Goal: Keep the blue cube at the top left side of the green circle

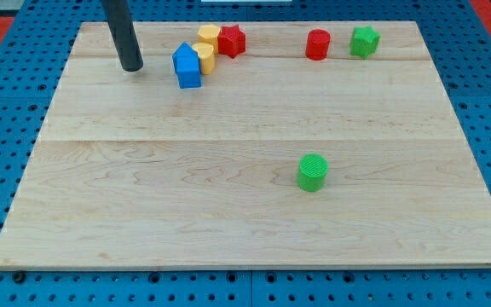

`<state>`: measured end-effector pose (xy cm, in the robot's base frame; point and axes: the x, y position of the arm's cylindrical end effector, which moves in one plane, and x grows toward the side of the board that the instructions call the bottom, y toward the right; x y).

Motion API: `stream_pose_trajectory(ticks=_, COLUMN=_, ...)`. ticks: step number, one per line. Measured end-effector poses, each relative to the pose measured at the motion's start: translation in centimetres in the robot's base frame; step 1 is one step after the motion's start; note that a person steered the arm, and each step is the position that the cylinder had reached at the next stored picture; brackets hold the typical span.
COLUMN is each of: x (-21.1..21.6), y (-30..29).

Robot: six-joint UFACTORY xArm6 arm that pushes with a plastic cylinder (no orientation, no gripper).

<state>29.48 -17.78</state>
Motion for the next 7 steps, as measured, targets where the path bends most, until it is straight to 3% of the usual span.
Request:
stream_pose_trajectory(ticks=2, x=-0.6, y=0.0)
stream_pose_trajectory(ticks=6, x=1.0, y=9.5)
stream_pose_trajectory(ticks=7, x=3.9, y=13.3)
